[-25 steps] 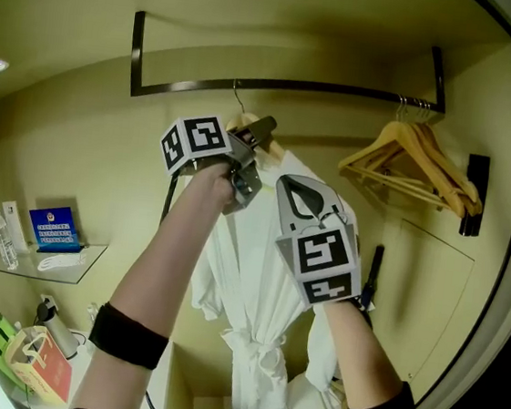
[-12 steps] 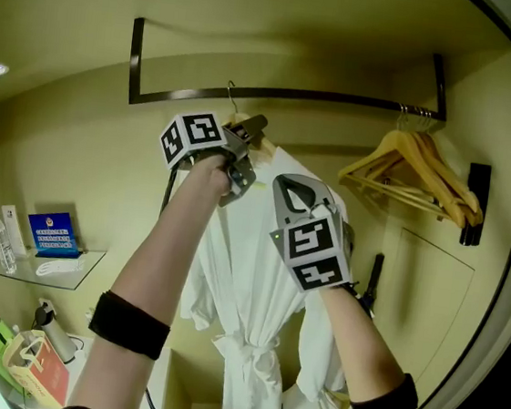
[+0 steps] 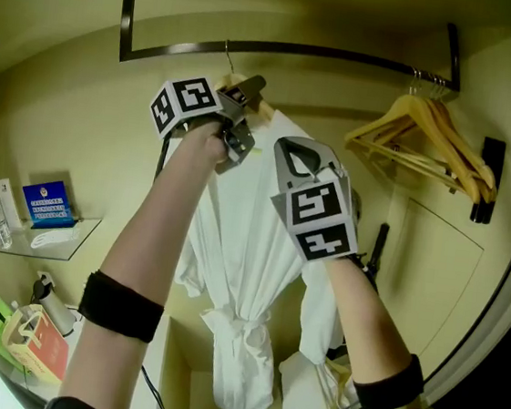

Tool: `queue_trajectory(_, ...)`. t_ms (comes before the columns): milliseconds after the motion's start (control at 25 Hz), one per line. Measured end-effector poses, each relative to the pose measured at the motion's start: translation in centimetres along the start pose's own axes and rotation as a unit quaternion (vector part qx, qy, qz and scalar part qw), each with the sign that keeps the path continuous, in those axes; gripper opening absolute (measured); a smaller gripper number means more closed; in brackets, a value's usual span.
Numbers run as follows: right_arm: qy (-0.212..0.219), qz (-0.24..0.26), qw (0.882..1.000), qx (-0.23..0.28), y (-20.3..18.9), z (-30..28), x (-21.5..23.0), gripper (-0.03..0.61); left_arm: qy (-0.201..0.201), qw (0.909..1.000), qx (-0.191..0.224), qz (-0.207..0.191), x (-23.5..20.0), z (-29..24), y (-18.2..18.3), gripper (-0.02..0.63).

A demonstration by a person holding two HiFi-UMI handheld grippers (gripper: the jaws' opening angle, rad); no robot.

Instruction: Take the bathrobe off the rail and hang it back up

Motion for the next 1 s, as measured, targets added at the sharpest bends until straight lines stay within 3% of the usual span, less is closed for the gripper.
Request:
queue_trajectory(400, -0.018, -0.004, 1.0, -0.011, -0.8, 0.9, 0.0, 0.02, 0.001, 0.9973, 0.015, -0.072, 0.9, 3.2, -0.7, 0.229)
queue_trajectory(640, -0.024, -0.031, 0.999, -0.038, -3.4, 3.9, -1.5, 0.02, 0.022, 0.9942, -0.02, -0.103, -0.3, 10.1, -6.6, 0.225)
queue_trajectory(800, -0.023, -0.046, 0.997, -0.052, -5.3, 7.1, -4.1, 0.02, 0.067, 0.9868, -0.045, -0.14, -2.0, 16.5, -12.3, 0.13)
queue_trajectory(920, -0.012, -0.059, 0.996, -0.069, -7.3, 9.8, -7.2, 0.02, 0.121, 0.9754, -0.063, -0.174, -3.5, 21.9, -16.9, 0.02)
queue_trajectory(1000, -0.005, -0.072, 0.993, -0.093, -9.5, 11.5, -9.6, 0.02, 0.155, 0.9657, -0.081, -0.192, -4.8, 25.8, -20.0, 0.002)
Point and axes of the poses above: the fingertips, and each gripper's own axes: z backward along the fingers, x to its right, y out of its top, the point moved 5 cm from there along z, backward along the fingers, and after that the axes turned 2 degrees about -y, right-handed, at the moved point
